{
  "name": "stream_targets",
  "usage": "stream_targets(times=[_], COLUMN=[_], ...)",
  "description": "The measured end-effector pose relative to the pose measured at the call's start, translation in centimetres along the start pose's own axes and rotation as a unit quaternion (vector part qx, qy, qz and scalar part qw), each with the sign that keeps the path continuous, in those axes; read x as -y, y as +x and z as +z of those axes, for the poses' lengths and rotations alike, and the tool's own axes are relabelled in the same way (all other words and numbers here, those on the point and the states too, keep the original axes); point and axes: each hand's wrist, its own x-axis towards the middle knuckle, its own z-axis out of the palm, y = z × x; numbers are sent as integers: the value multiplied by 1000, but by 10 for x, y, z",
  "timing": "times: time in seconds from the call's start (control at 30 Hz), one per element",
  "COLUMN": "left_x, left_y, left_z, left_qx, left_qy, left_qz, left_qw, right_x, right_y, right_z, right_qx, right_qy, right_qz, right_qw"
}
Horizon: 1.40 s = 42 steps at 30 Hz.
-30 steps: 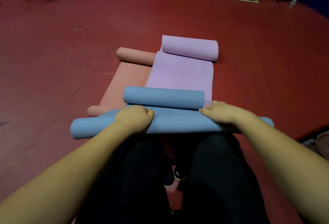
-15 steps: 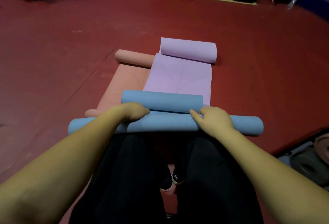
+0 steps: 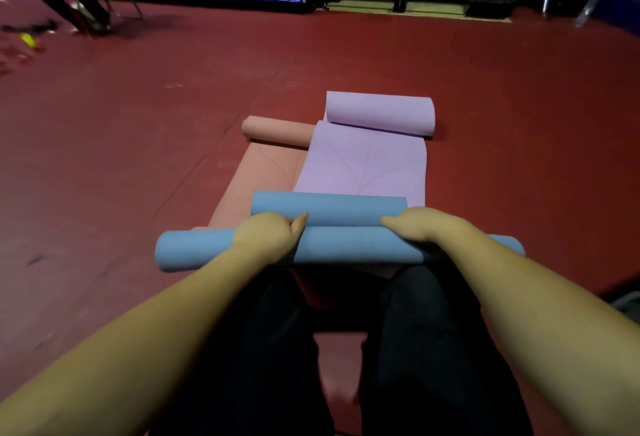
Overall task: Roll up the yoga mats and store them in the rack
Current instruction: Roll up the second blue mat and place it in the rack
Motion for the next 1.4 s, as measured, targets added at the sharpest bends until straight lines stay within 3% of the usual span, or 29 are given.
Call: stream_targets(times=[0.13, 0.23, 0.37, 0.53, 0.63, 0.77, 0.87, 0.93, 1.07, 1.13, 1.27, 1.4], left_x=[-4, -7, -3, 0, 3, 1, -6, -10, -13, -10, -6, -13], left_y=[15, 21, 22, 32, 36, 41, 41, 38, 12, -5, -7, 5], left_z=[-24, -27, -14, -16, -16, -17, -17, -13, 5, 16, 11, -14], left_qx=[35, 107, 163, 206, 212, 215, 180, 112, -55, -103, -80, -38], left_qy=[-17, -35, -48, -76, -77, -91, -62, -44, -64, -8, 29, 0], left_qz=[3, 16, 17, 0, -27, -38, -44, -41, -28, 5, 16, -5], left_qw=[999, 994, 985, 976, 974, 972, 981, 992, 996, 995, 996, 999], right_x=[2, -5, -7, -13, -16, -19, -14, -14, -13, -10, -1, -3], right_y=[-3, -7, -7, -8, -19, -31, -28, -22, -9, -5, -1, -5], right_z=[-18, -17, -5, 10, 20, 46, 60, 59, 50, 44, 27, 2], right_qx=[21, 66, 81, -134, -186, -257, -286, -291, -244, -205, -138, -77], right_qy=[27, 52, 25, -31, -85, -56, -60, -64, -64, -67, -69, -23], right_qz=[7, 12, -14, -61, -89, -82, -63, -40, -15, -13, -13, 16], right_qw=[999, 996, 996, 989, 975, 961, 954, 954, 967, 976, 988, 997])
